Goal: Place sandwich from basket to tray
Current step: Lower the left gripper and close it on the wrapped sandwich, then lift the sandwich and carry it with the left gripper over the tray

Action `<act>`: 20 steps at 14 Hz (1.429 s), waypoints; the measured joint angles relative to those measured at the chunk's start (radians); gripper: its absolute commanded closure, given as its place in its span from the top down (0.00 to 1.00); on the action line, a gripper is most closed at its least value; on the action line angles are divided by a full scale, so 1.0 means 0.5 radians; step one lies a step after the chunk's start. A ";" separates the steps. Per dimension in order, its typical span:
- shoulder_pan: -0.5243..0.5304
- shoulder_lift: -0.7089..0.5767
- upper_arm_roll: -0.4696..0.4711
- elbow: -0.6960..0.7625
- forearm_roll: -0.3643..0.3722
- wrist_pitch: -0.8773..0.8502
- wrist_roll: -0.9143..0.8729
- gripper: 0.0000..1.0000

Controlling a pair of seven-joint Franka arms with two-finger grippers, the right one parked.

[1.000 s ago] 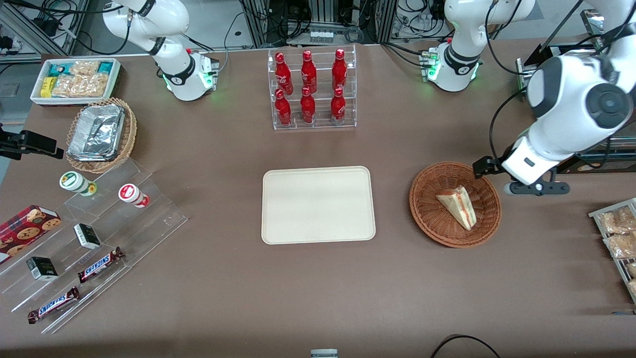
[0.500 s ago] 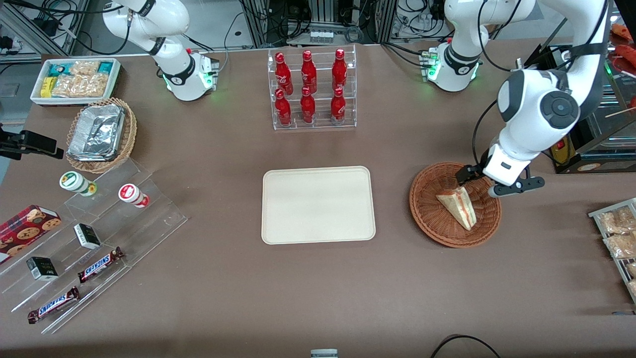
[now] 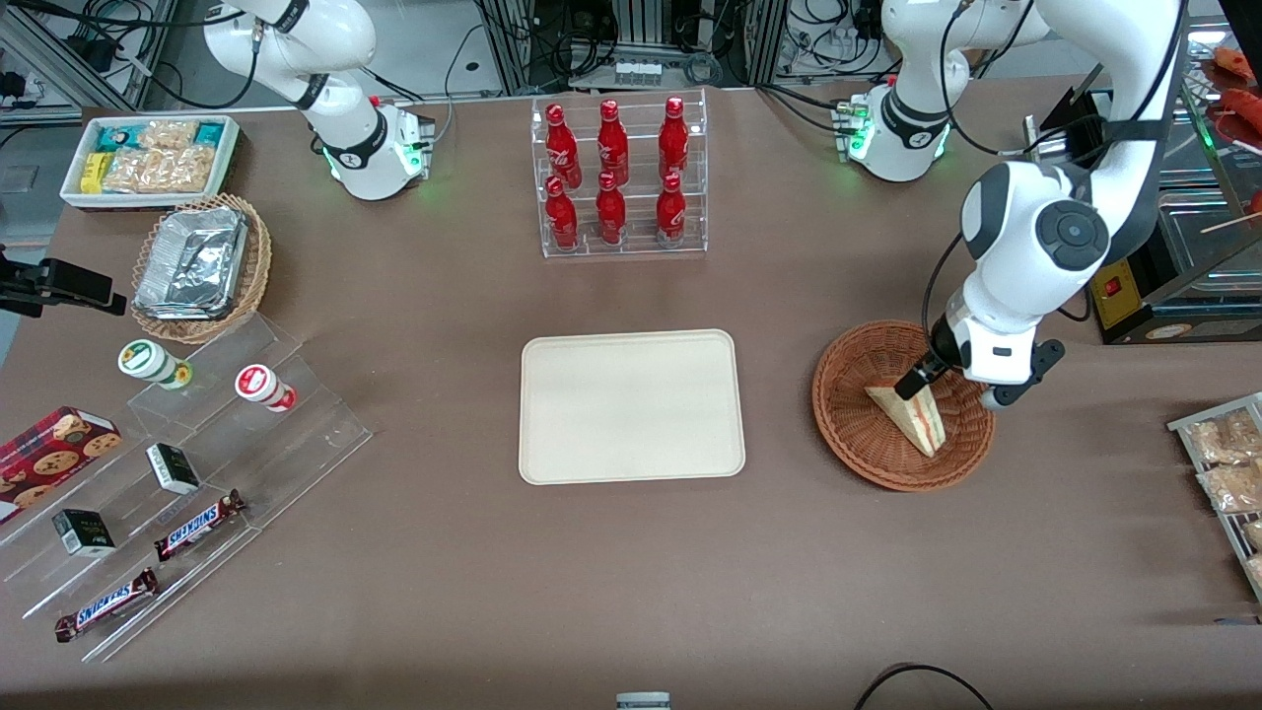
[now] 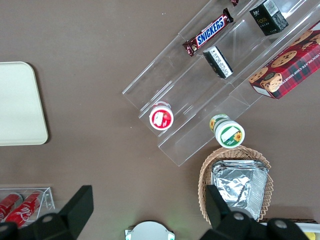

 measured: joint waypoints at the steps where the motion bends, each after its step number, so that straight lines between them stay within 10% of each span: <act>1: 0.000 0.027 0.000 0.000 0.034 0.018 -0.034 1.00; 11: 0.001 0.250 0.006 -0.001 0.110 0.176 -0.085 0.99; 13: 0.001 0.294 0.011 -0.002 0.110 0.197 -0.086 0.03; 20: -0.002 0.304 0.012 0.035 0.341 0.064 -0.081 0.00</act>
